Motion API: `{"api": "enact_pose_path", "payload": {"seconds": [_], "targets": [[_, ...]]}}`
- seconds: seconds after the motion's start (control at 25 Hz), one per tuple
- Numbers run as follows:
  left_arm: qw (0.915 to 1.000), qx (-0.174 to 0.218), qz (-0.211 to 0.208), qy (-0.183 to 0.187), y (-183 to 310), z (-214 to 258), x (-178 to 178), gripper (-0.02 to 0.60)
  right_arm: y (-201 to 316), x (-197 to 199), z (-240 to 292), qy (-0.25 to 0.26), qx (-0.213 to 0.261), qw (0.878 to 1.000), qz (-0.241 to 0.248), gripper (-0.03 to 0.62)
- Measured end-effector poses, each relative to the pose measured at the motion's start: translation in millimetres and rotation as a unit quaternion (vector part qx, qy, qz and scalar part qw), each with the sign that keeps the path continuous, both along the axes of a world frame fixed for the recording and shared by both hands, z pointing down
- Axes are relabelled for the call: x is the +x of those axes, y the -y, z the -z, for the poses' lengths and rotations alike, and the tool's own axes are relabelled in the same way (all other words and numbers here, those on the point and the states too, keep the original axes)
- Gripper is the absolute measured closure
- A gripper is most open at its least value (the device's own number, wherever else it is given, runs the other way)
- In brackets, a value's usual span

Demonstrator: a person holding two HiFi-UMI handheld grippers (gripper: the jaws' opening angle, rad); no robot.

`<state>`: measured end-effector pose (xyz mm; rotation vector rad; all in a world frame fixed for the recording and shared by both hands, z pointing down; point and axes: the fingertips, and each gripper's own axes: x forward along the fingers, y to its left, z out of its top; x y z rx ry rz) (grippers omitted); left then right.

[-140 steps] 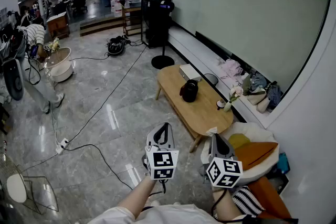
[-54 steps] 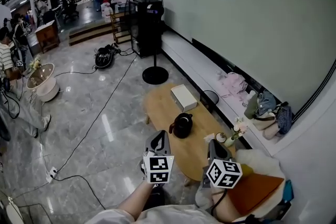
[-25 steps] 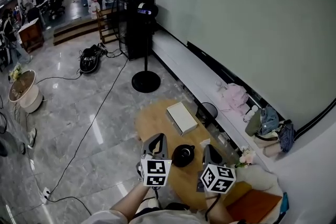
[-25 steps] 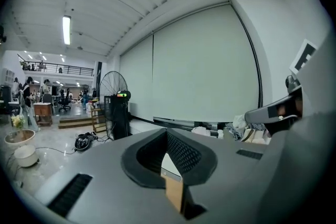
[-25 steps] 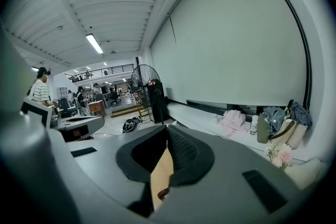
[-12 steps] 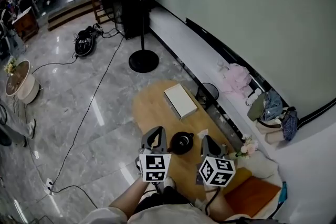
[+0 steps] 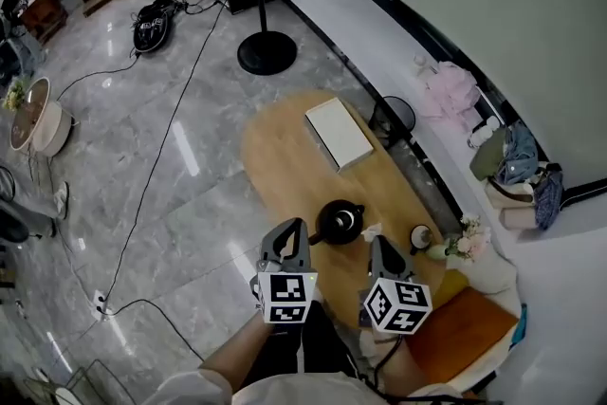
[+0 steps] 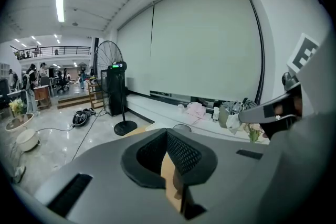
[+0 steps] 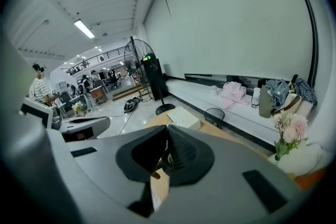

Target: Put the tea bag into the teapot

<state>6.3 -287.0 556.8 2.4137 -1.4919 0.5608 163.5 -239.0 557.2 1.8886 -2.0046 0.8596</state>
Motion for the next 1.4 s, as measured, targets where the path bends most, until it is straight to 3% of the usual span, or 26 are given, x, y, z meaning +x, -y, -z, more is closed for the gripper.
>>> {"api": "enact_pose_path", "payload": {"seconds": [0.4,1.4], "targets": [[0.9989,-0.047,0.001,0.002,-19.9,-56.9,-0.5,0.577,-27.2,0.4,-49.5,0.008,-0.049,0.999,-0.003,0.556],[0.9974,-0.069,0.022,0.004,-13.2,-88.8,-18.4,0.577,27.2,-21.3,-98.9,0.001,-0.060,0.998,0.026,0.556]]}}
